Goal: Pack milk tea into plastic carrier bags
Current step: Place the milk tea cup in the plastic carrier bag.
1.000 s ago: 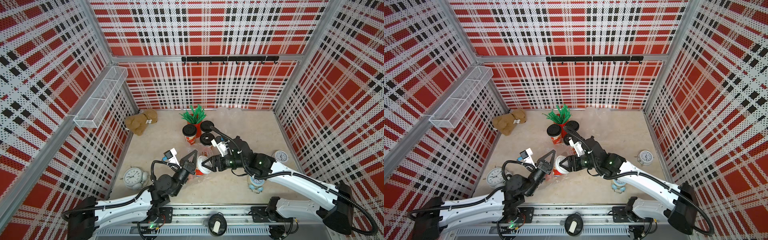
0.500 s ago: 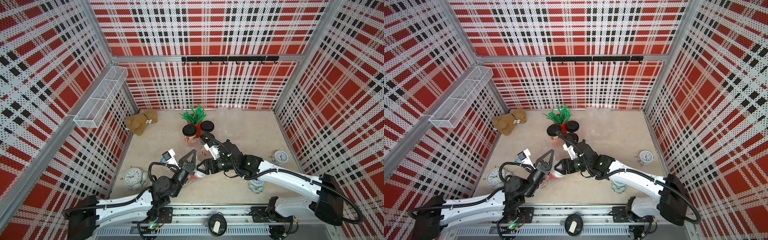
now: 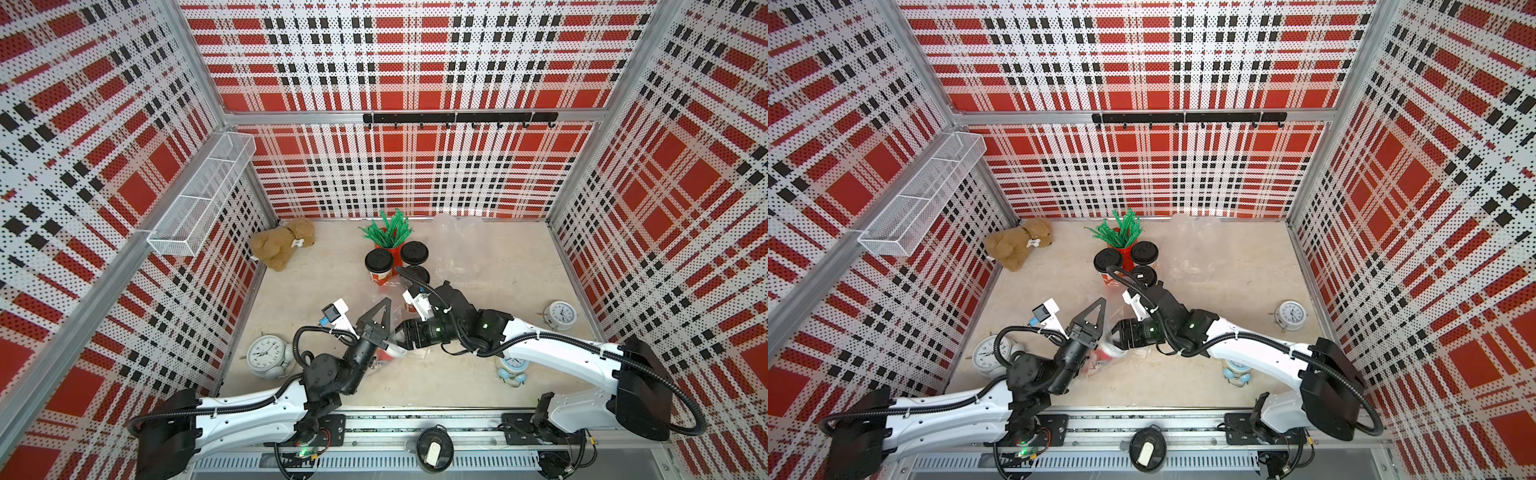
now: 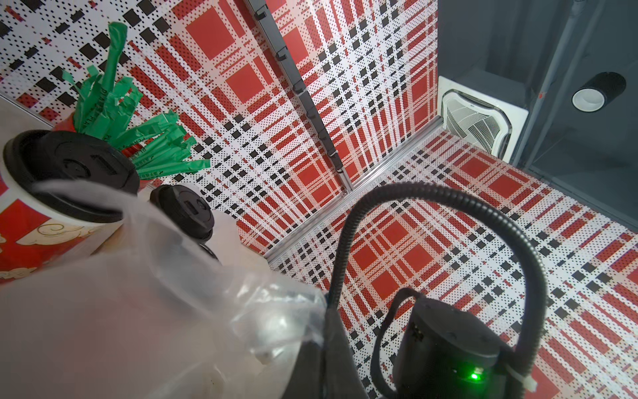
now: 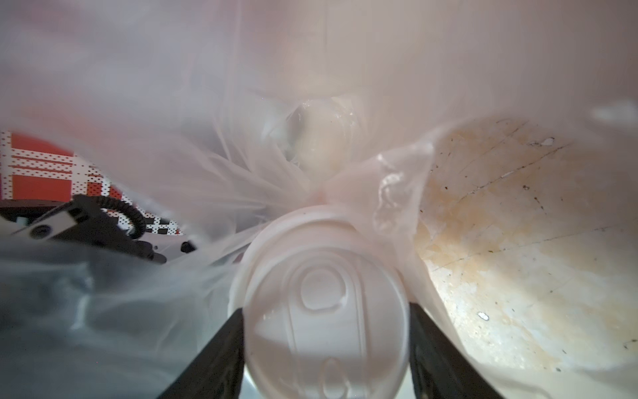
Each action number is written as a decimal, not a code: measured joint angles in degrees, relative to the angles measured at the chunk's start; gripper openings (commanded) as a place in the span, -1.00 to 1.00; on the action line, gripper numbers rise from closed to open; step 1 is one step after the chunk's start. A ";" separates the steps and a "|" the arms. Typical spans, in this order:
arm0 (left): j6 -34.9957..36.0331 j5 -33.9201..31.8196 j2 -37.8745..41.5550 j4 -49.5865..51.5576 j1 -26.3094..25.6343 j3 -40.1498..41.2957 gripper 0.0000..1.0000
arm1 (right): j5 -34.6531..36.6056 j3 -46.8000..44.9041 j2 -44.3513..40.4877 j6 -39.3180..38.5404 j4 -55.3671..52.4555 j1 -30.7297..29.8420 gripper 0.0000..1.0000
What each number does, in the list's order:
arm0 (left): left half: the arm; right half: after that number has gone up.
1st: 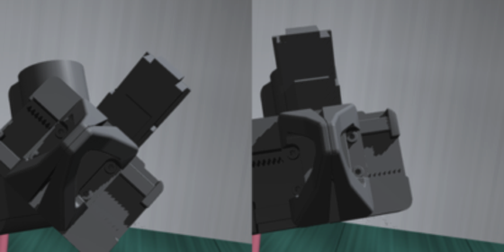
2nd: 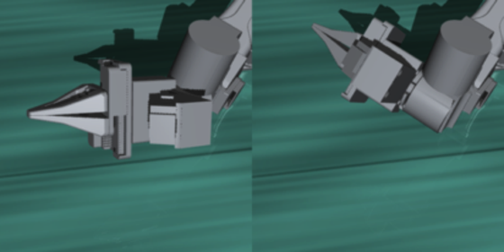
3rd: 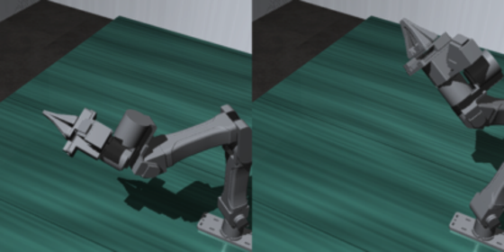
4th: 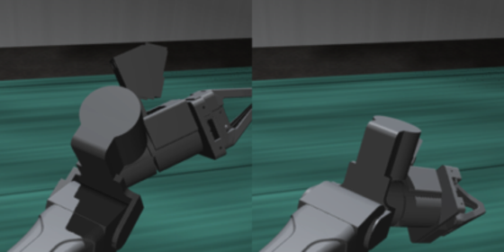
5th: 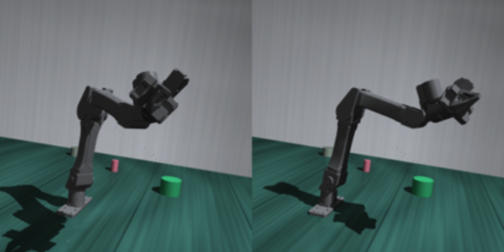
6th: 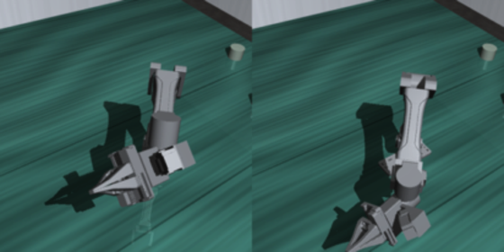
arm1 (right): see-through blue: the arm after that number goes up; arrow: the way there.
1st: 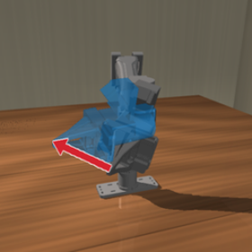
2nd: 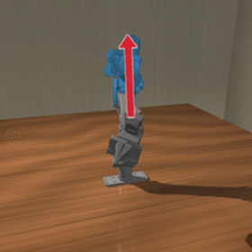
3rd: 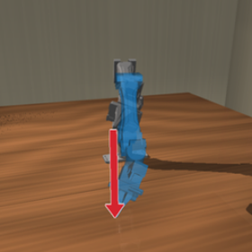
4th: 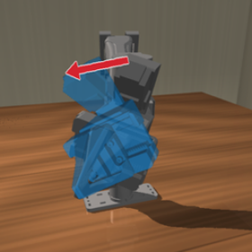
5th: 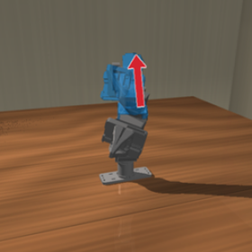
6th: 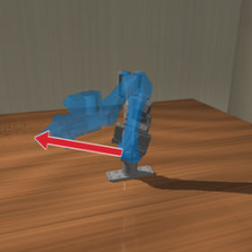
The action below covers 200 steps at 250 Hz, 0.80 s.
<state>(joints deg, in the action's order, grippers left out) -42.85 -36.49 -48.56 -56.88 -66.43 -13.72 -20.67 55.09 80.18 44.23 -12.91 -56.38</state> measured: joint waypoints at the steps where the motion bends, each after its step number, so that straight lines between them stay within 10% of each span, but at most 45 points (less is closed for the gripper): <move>1: 0.02 0.00 0.00 -0.02 0.00 0.04 -1.00 | 0.04 0.04 0.04 -0.02 -0.11 -0.02 -0.29; 200: -0.63 1.95 17.14 16.48 -0.31 4.37 -1.00 | 22.77 23.02 2.01 -7.17 -45.07 -7.23 -0.23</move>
<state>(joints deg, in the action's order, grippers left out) -43.48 -34.54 -31.42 -40.40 -66.74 -9.34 2.11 78.11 82.19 37.06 -57.98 -63.61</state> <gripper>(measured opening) 0.047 0.685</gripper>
